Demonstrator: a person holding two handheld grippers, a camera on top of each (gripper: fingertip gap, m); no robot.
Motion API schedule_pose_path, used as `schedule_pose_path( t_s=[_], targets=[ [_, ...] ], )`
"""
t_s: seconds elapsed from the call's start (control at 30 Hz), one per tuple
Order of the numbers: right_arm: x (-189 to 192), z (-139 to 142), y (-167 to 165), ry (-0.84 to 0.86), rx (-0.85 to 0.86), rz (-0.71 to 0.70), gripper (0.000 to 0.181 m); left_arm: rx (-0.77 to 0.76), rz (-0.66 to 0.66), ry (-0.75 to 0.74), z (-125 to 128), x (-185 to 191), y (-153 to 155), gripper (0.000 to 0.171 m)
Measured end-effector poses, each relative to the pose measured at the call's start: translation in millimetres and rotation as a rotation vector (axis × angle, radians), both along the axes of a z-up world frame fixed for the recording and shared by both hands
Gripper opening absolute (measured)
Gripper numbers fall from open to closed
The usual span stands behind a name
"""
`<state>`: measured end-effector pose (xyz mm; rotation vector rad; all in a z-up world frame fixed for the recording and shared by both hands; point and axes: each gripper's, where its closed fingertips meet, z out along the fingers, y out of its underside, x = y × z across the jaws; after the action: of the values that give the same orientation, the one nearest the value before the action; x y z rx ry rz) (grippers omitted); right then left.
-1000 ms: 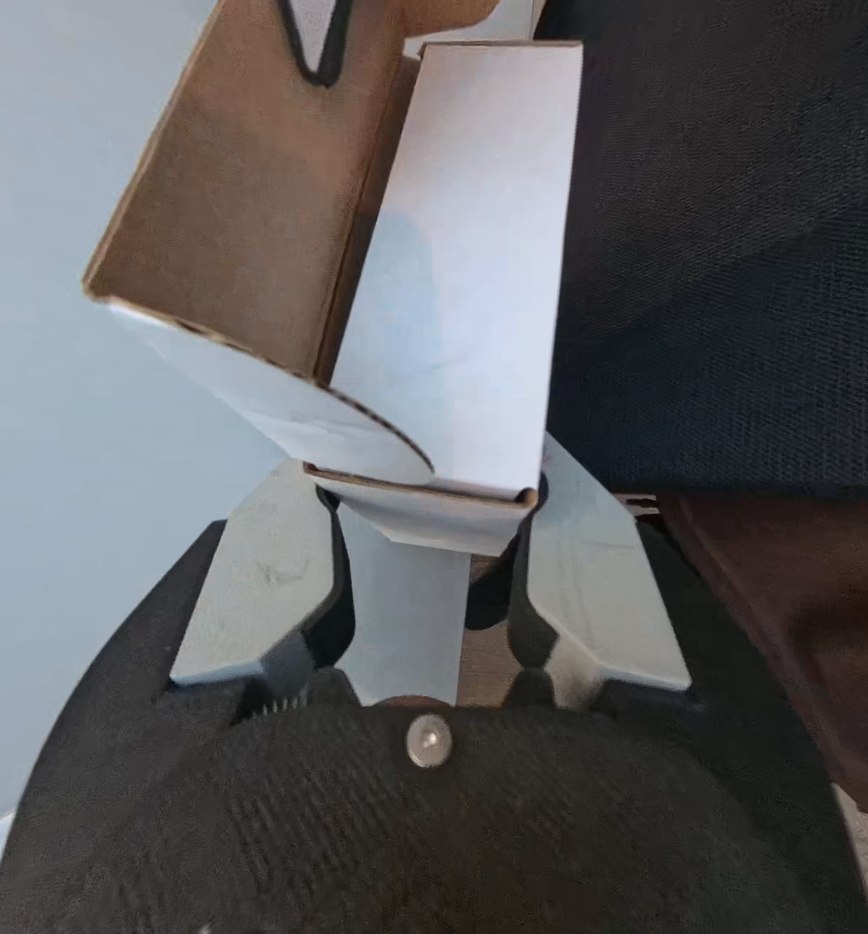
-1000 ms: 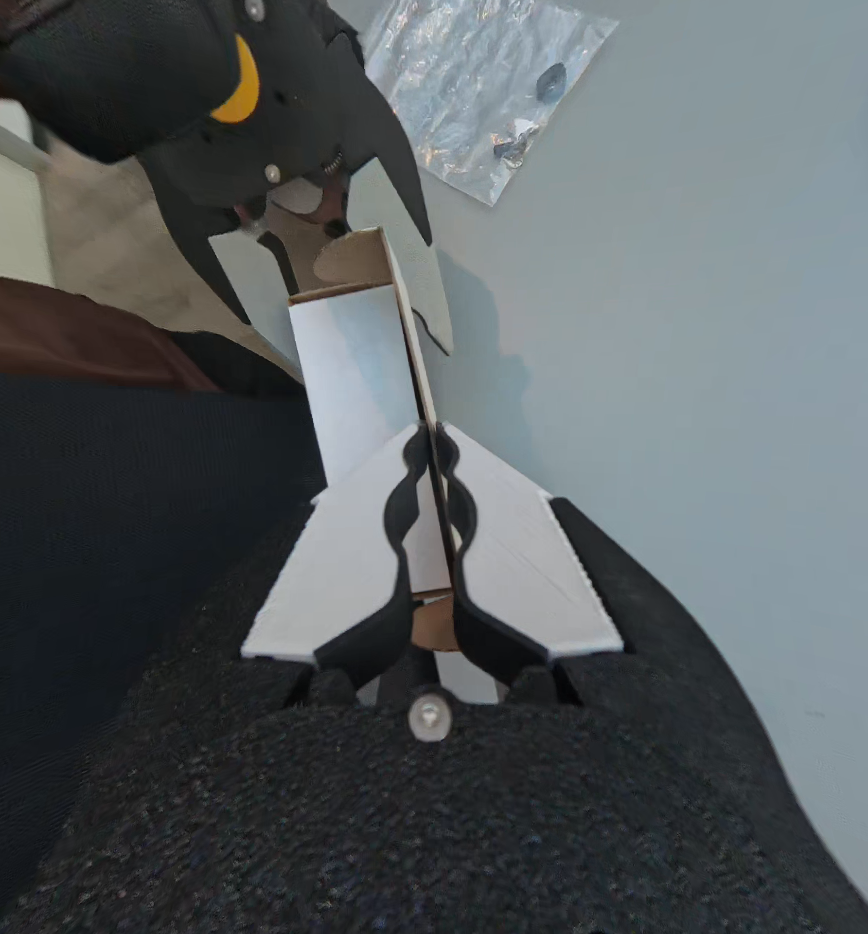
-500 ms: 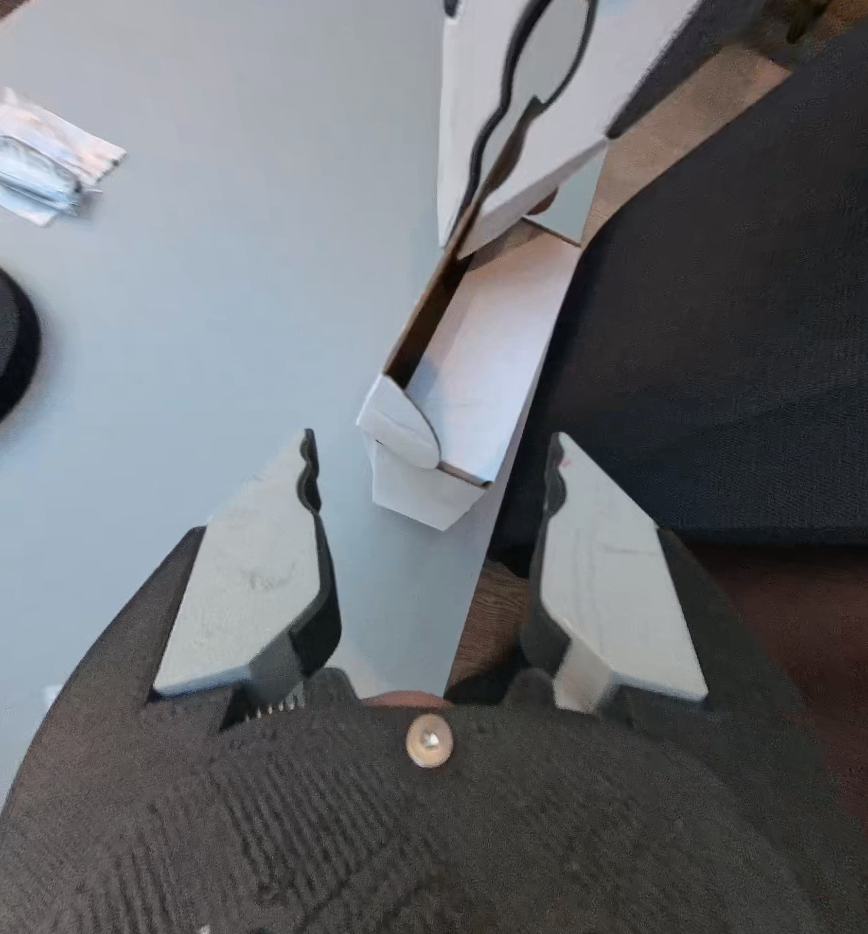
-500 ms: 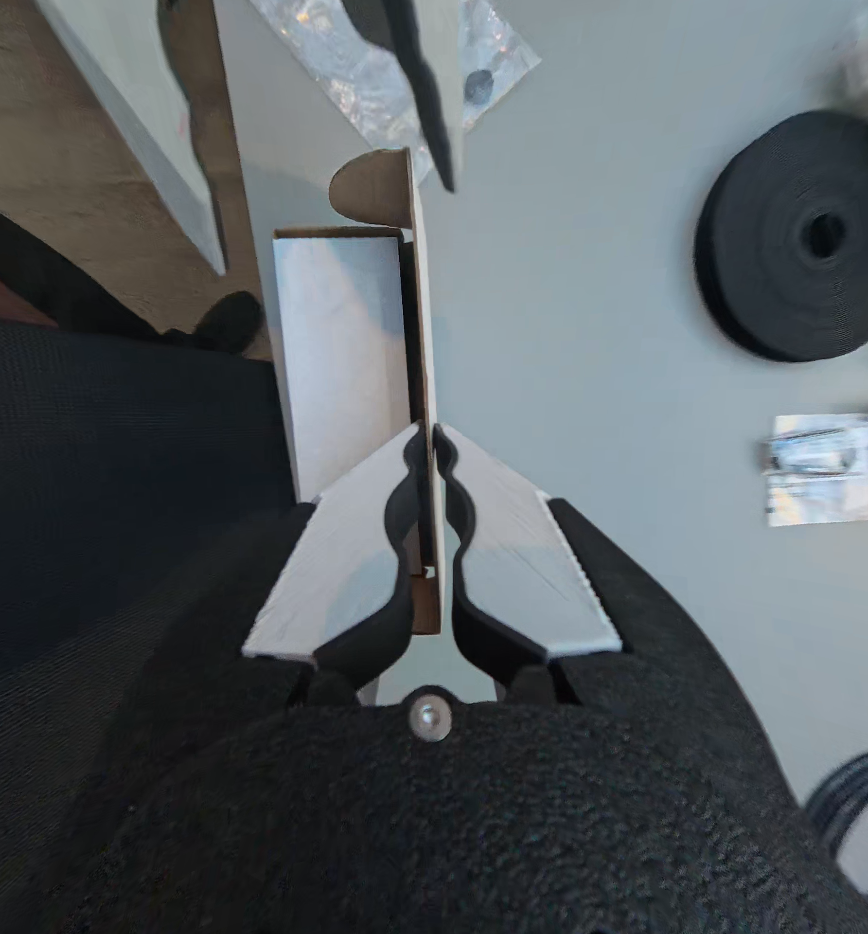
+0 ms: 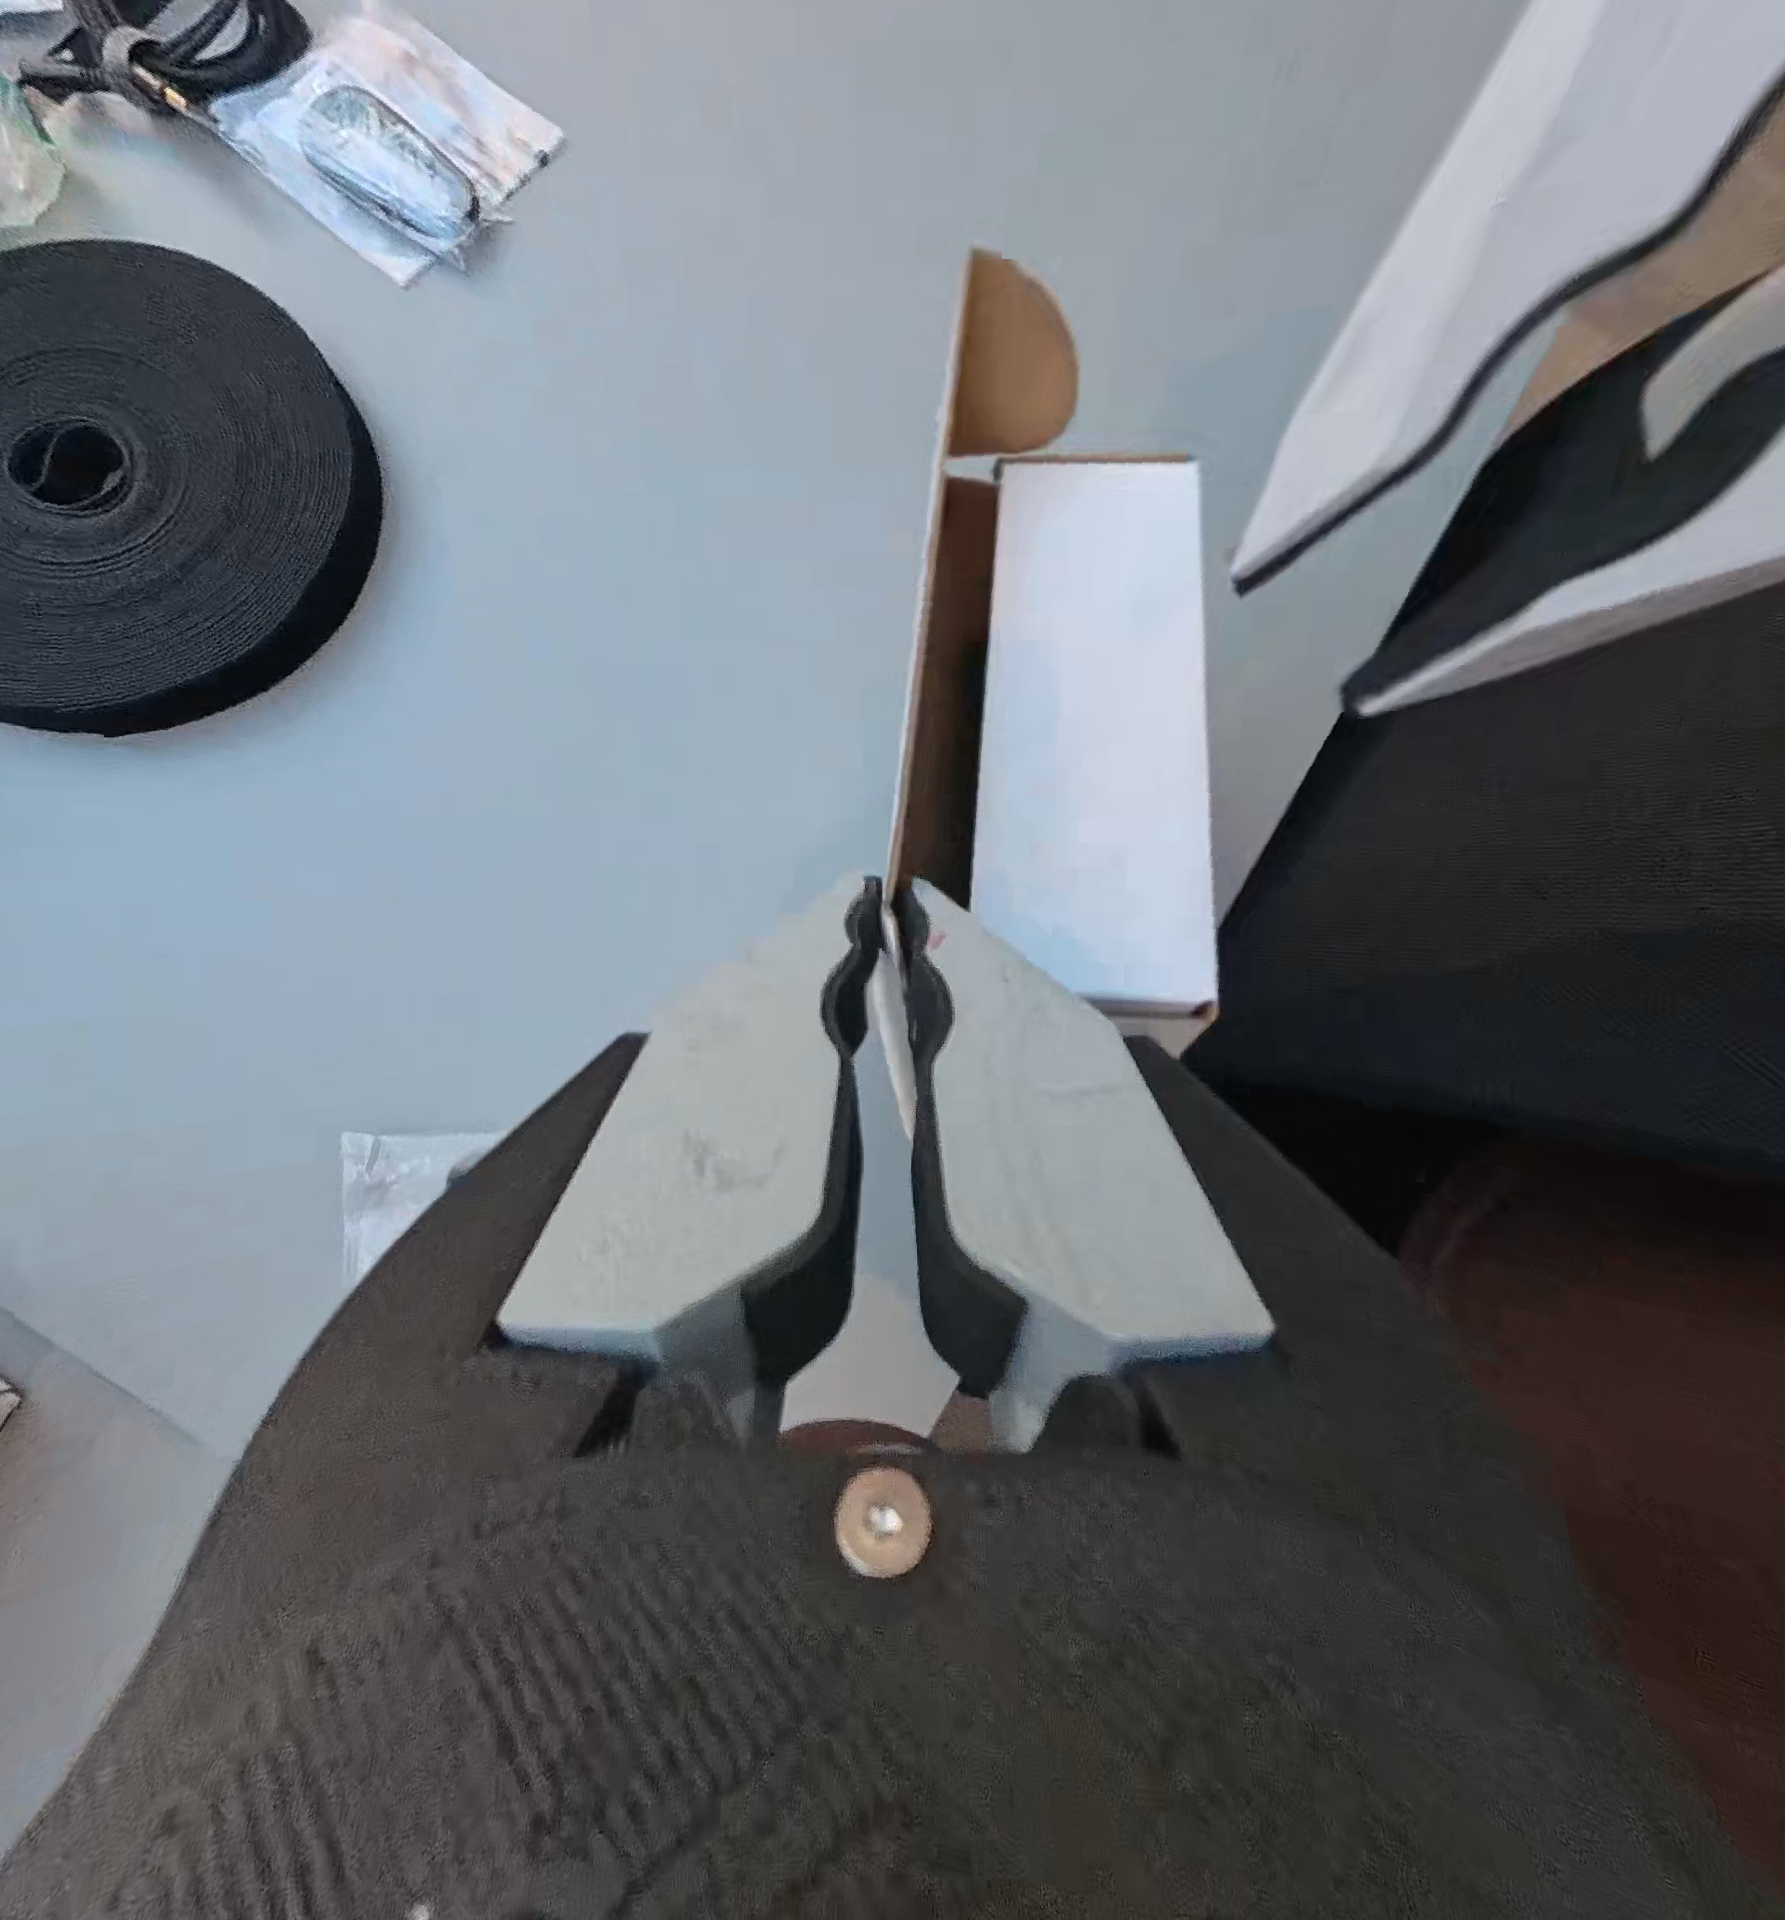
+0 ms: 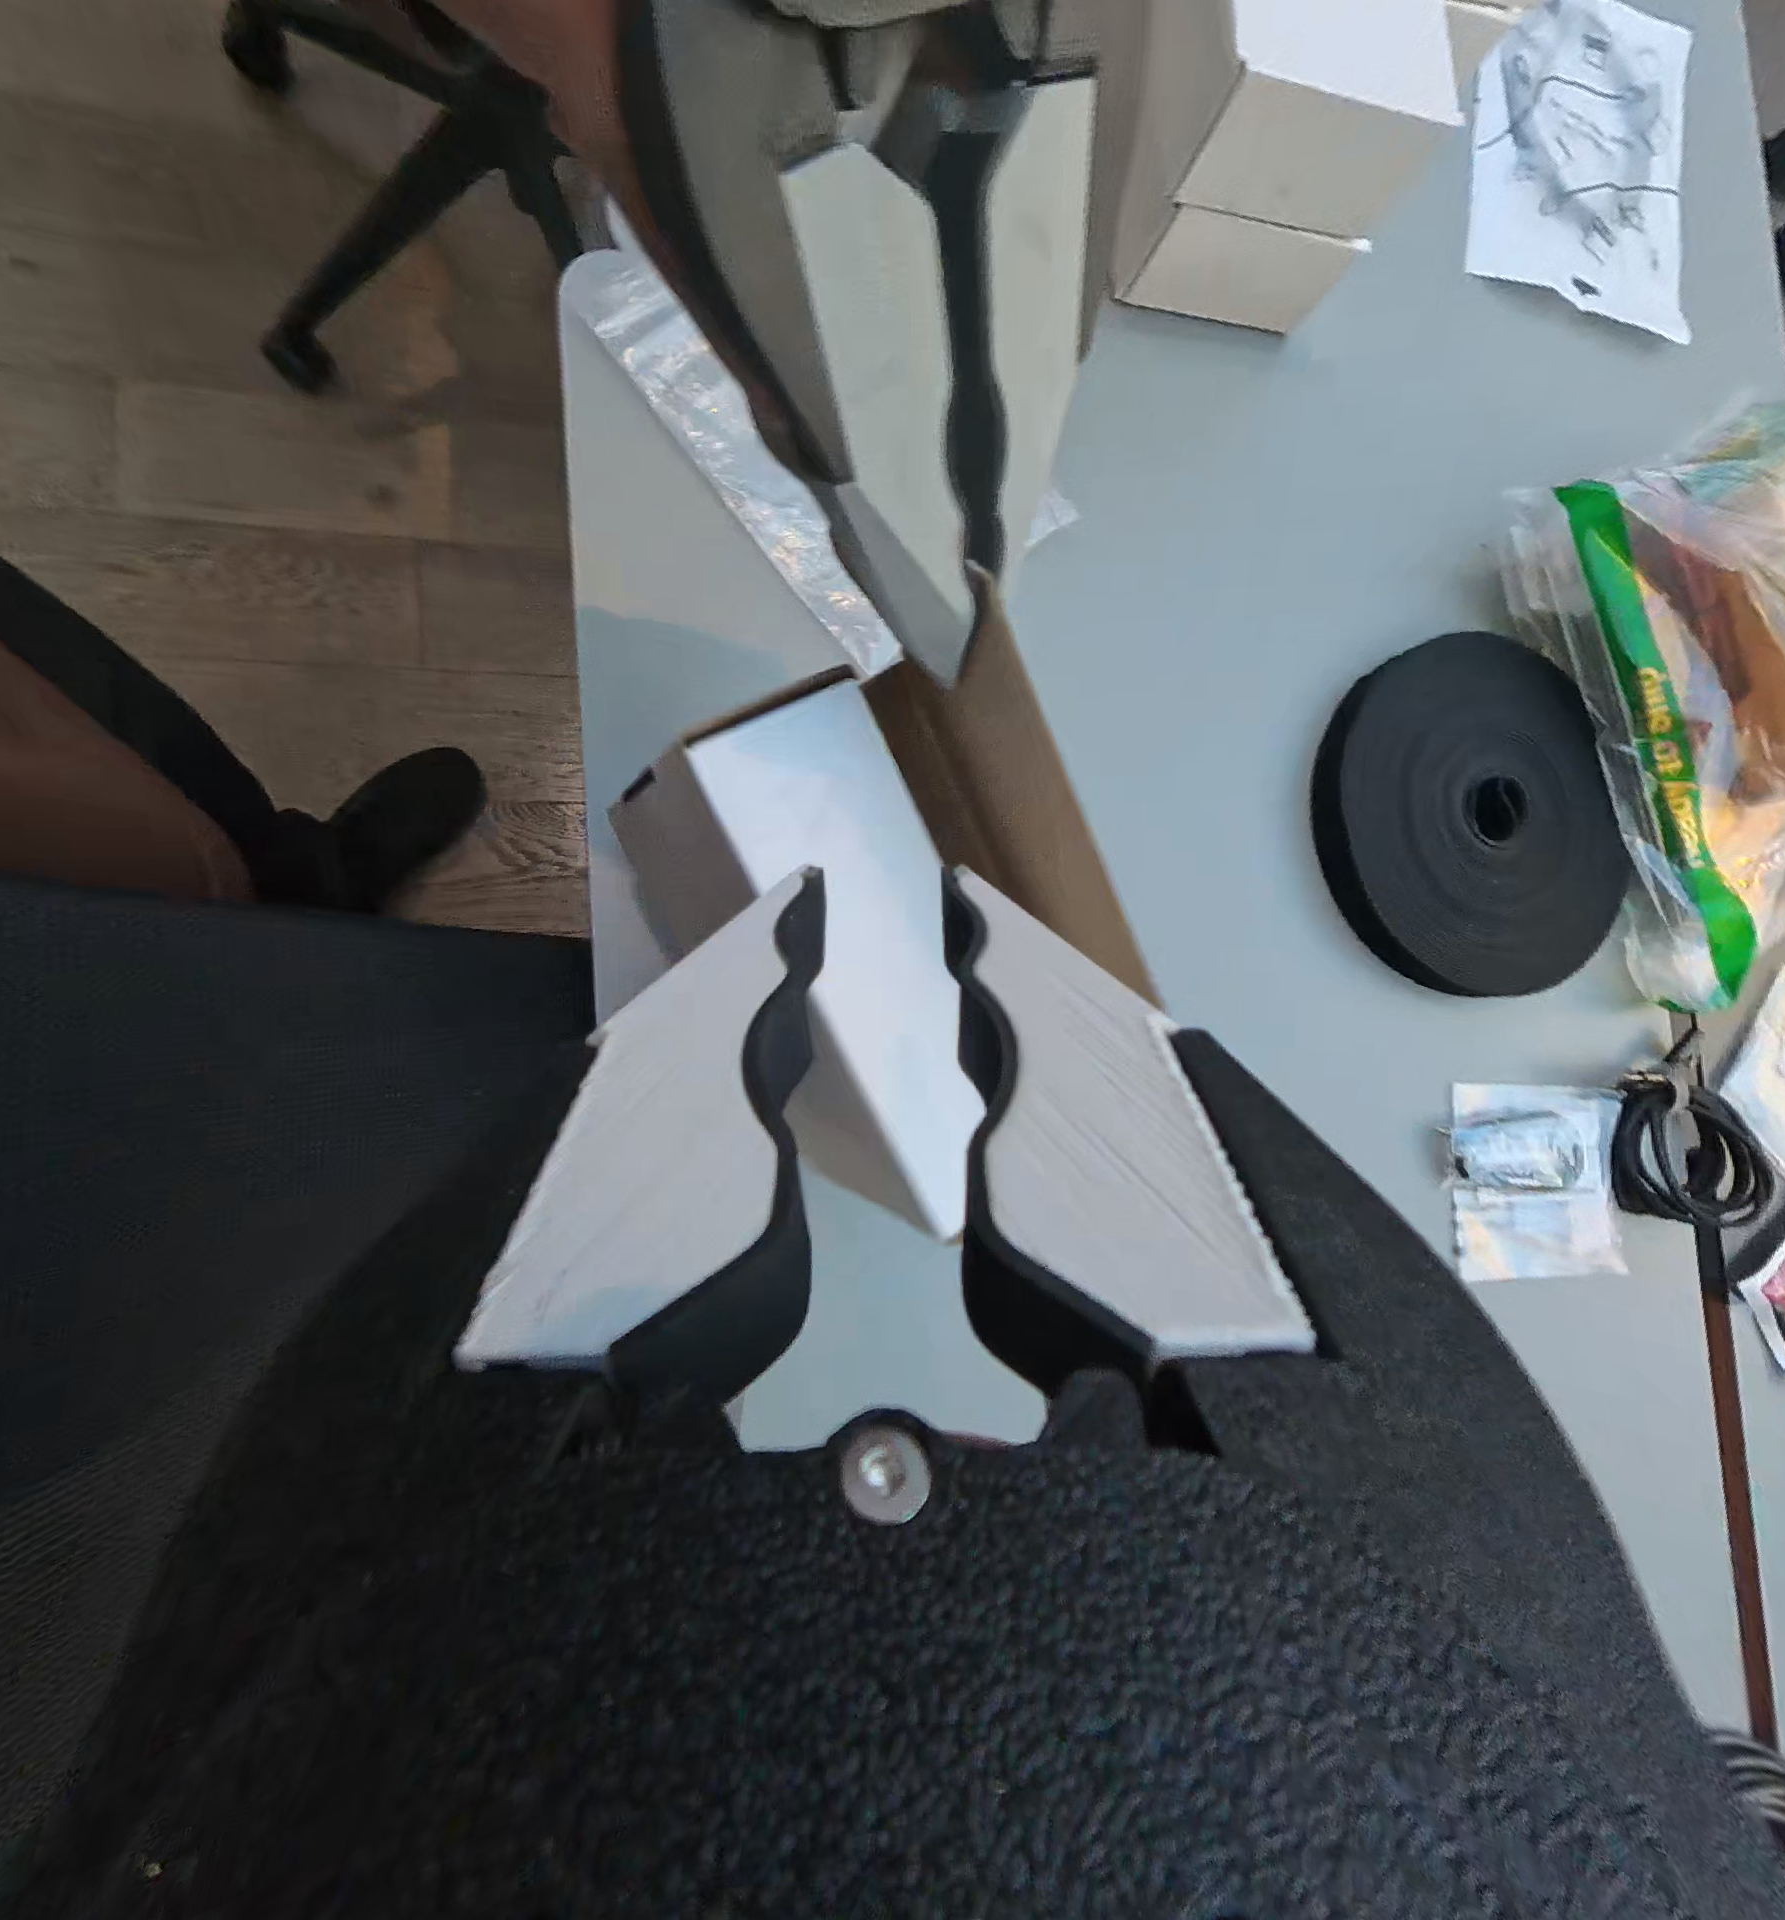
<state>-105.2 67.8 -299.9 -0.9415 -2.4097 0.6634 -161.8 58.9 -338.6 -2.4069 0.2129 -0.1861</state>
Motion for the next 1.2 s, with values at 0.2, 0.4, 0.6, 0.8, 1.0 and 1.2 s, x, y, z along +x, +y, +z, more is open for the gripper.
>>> schedule_pose_path(
  t_s=[0.2,0.4,0.6,0.8,1.0,1.2],
  targets=[
    [-3,-56,-2,-0.139,0.121,0.030,0.057,0.028,0.042,-0.064,7,2,-3,0.000],
    [-3,-76,-3,-0.136,0.229,0.094,0.046,0.034,0.148,-0.132,11,-13,-3,0.000],
    [5,-79,-7,-0.147,0.203,0.121,0.046,0.062,0.355,-0.339,9,-31,-13,0.000],
    [41,-114,3,-0.344,0.228,0.129,0.024,0.139,0.501,-0.497,20,-54,-23,0.000],
    [30,-73,-18,-0.269,0.049,0.140,0.026,0.127,0.474,-0.457,21,-47,-33,0.000],
    [24,-69,-8,-0.314,0.054,0.116,0.048,0.137,0.473,-0.515,21,-44,-34,0.000]
  ],
)
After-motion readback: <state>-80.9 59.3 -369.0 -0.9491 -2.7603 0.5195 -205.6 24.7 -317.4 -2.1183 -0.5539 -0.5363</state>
